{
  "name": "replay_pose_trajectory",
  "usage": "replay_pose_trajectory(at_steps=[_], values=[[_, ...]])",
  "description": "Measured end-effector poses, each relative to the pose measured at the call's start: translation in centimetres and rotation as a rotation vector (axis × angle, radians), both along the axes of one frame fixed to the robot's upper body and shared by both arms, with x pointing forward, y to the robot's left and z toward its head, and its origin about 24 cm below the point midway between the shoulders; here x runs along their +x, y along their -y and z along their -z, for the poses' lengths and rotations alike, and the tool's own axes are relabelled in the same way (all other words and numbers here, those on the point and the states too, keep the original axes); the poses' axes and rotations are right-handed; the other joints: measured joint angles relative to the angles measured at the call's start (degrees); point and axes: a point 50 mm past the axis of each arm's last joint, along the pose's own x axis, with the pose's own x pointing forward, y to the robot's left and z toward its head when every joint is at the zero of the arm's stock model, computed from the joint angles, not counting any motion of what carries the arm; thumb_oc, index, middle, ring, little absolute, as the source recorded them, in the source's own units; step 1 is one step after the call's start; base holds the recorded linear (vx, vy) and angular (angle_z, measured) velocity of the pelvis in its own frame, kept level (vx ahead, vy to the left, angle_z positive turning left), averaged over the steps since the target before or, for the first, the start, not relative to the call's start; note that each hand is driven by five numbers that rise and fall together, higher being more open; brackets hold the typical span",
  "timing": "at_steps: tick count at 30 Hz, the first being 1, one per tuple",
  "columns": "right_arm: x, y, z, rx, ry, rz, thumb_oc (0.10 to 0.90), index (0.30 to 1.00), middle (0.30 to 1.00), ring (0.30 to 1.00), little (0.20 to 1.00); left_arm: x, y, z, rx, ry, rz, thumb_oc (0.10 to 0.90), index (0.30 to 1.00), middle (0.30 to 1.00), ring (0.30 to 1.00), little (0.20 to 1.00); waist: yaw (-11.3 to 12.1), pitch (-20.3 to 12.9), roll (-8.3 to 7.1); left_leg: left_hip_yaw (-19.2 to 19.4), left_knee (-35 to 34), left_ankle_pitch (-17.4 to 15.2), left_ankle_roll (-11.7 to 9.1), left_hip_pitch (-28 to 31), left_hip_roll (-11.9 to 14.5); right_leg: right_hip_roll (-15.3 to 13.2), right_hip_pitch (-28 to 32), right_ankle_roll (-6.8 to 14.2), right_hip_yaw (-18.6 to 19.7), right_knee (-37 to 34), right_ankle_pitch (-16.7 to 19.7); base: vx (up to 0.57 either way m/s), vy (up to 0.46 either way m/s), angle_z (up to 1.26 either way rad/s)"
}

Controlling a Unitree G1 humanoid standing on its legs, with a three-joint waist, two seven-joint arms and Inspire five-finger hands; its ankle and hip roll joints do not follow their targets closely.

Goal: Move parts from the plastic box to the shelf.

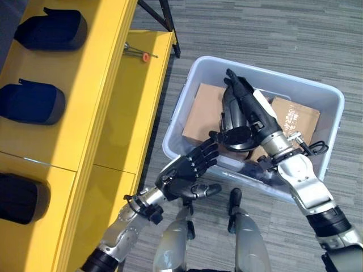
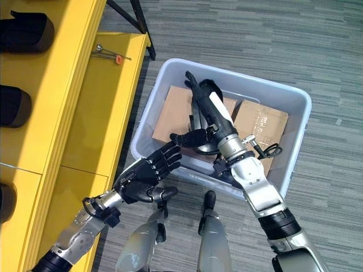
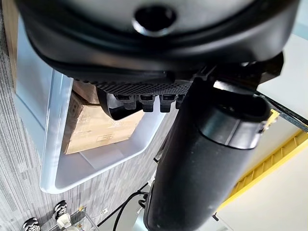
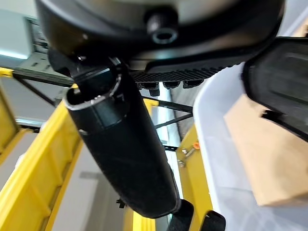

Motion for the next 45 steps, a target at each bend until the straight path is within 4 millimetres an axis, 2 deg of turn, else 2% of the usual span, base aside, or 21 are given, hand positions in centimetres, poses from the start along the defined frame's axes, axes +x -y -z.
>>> replay_pose_trajectory(at_steps=[1,5,6,8,11,19,23,31,45], values=[[0.0,0.2,0.6,0.014,-0.026,0.017,0.900,1.000,1.000,1.000,1.000,-0.2,0.0,0.3,0.001,-0.012,-0.002,0.900,1.000,1.000,1.000,1.000,-0.1,0.0,-0.06,0.0,0.0,0.1,-0.3,0.0,0.0,0.0,0.0,0.0,0.0,0.0,0.0,0.00,0.000,0.00],[0.2,3.1,9.1,0.104,-0.329,0.360,0.900,1.000,1.000,1.000,1.000,-0.4,0.0,0.5,-0.005,-0.023,-0.016,0.900,1.000,1.000,1.000,1.000,-0.3,0.0,-0.20,0.3,-0.3,-0.2,-0.2,-0.1,-0.2,-0.1,0.0,0.3,0.1,-0.7,0.1,-0.01,0.076,-0.03],[0.1,3.4,10.2,0.099,-0.379,0.399,0.900,1.000,1.000,1.000,1.000,-0.3,0.0,0.4,-0.004,-0.019,-0.020,0.900,1.000,1.000,1.000,1.000,-0.6,0.0,-0.20,0.6,-0.5,-0.2,-0.2,0.0,-0.3,-0.1,0.0,0.4,0.2,-1.1,0.3,-0.02,0.044,-0.08],[0.1,3.0,10.3,0.107,-0.379,0.398,0.900,1.000,1.000,1.000,1.000,0.1,0.1,0.0,-0.005,-0.002,-0.016,0.900,1.000,1.000,1.000,1.000,-1.1,0.0,-0.20,0.7,-0.6,-0.2,-0.2,0.0,-0.3,-0.1,0.0,0.4,0.2,-1.3,0.4,-0.03,0.022,-0.03],[0.9,2.5,9.3,0.123,-0.363,0.389,0.900,1.000,1.000,1.000,1.000,0.3,0.2,-0.4,-0.012,0.018,-0.019,0.900,1.000,1.000,1.000,1.000,-1.0,0.1,-0.19,0.3,-0.6,-0.1,-0.2,-0.2,-0.2,0.1,0.0,0.4,-0.2,-1.3,0.4,-0.03,-0.002,0.04],[2.1,1.9,9.7,0.134,-0.478,0.342,0.900,1.000,1.000,1.000,1.000,0.7,0.3,-0.7,-0.006,0.032,-0.018,0.900,1.000,1.000,1.000,1.000,1.7,0.0,-0.17,-0.7,-0.3,0.0,-0.3,-0.9,-0.2,-0.1,0.1,0.4,-1.3,-1.3,0.4,0.01,-0.016,0.07],[2.4,1.1,9.3,0.195,-0.503,0.278,0.900,1.000,1.000,1.000,1.000,0.7,0.2,-0.6,-0.003,0.030,-0.019,0.900,1.000,1.000,1.000,1.000,2.0,0.0,-0.18,-1.6,0.1,0.1,-0.3,-0.8,-0.2,-0.2,1.0,0.3,-1.8,-1.4,0.3,0.02,-0.012,0.10],[1.6,-1.9,10.6,0.364,-0.619,0.150,0.900,1.000,1.000,1.000,1.000,0.3,0.1,-0.1,-0.002,0.010,-0.022,0.900,1.000,1.000,1.000,1.000,1.9,0.0,-0.18,-1.8,0.1,0.2,-0.3,-0.5,-0.1,-0.1,1.4,0.3,-2.0,-1.4,0.3,0.00,-0.003,0.01],[1.5,-3.4,10.0,0.522,-0.540,0.190,0.900,1.000,1.000,1.000,1.000,0.6,0.1,-0.7,-0.044,0.045,-0.054,0.900,1.000,1.000,1.000,1.000,1.9,0.0,-0.06,-1.2,-0.2,0.2,-0.3,1.3,-0.2,-0.2,2.8,0.4,-1.5,-1.7,0.3,0.01,0.016,-0.01]])
